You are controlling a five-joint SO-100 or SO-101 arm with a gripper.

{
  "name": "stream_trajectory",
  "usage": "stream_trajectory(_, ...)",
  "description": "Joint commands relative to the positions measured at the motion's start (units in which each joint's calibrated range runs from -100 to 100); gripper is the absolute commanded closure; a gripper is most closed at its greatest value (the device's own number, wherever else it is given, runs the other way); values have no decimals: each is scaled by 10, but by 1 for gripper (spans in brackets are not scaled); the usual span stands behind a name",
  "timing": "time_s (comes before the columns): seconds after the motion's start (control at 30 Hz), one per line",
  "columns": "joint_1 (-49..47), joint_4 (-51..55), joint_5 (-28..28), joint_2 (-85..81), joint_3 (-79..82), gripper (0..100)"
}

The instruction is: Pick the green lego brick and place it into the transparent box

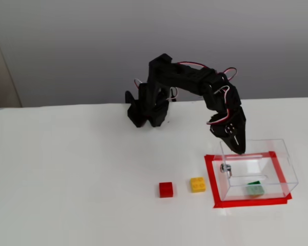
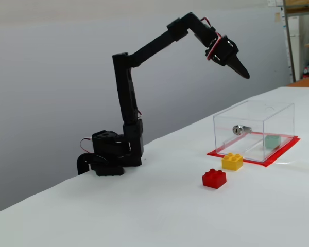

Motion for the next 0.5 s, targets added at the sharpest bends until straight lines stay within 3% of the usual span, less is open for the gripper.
stream_trajectory(0.0,45,14,0,-69,-7,98)
stream_trajectory(0.47,256,25,0,-289,223,98)
